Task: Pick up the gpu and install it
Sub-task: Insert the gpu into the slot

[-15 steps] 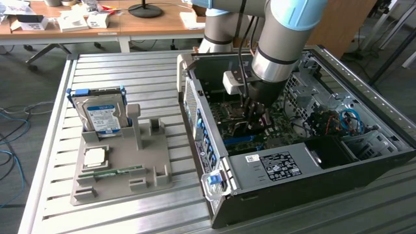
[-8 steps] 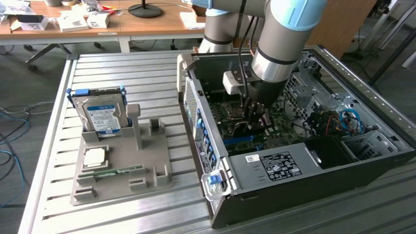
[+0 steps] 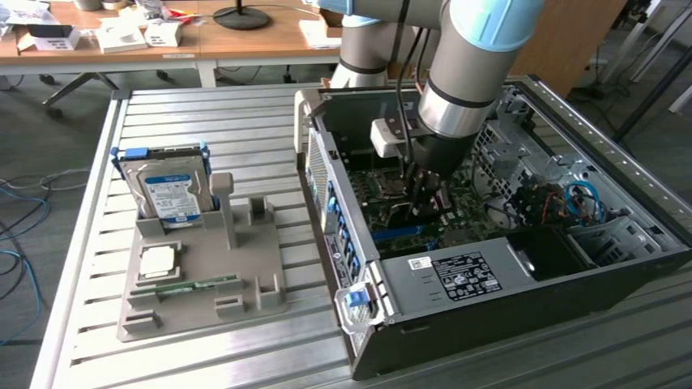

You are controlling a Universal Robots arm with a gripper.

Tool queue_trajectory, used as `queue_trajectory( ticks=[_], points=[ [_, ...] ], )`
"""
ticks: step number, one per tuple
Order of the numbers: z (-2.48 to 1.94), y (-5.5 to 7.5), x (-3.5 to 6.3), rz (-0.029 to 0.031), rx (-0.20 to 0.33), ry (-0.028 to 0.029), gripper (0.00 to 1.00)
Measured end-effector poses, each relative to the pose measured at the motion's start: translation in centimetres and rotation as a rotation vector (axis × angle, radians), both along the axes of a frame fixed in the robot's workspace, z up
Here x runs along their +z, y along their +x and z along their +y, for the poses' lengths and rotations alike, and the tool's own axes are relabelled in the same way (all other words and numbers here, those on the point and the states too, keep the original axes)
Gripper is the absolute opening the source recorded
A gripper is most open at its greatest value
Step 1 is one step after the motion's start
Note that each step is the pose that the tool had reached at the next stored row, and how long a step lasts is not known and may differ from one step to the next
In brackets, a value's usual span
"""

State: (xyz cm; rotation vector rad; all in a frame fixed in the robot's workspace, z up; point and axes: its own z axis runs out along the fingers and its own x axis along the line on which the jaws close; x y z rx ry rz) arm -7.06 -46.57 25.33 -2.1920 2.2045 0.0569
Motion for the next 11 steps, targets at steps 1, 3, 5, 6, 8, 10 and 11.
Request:
queue_trajectory(
  ticks=[1,3,5,6,8,10,11],
  points=[
    [0.0,0.0,-0.01,0.0,0.0,0.0001,0.26],
    [0.0,0.0,-0.06,-0.0002,0.0,0.0002,0.26],
    [0.0,0.0,-0.06,-0.0001,0.0,0.0001,0.26],
    [0.0,0.0,-0.06,-0.0001,0.0,0.0001,0.26],
    [0.0,0.0,-0.06,-0.0001,0.0,0.0001,0.26],
    [0.0,0.0,-0.06,0.0,0.0,0.0,0.26],
    [0.0,0.0,-0.07,0.0,0.0,-0.0001,0.26]
  ],
)
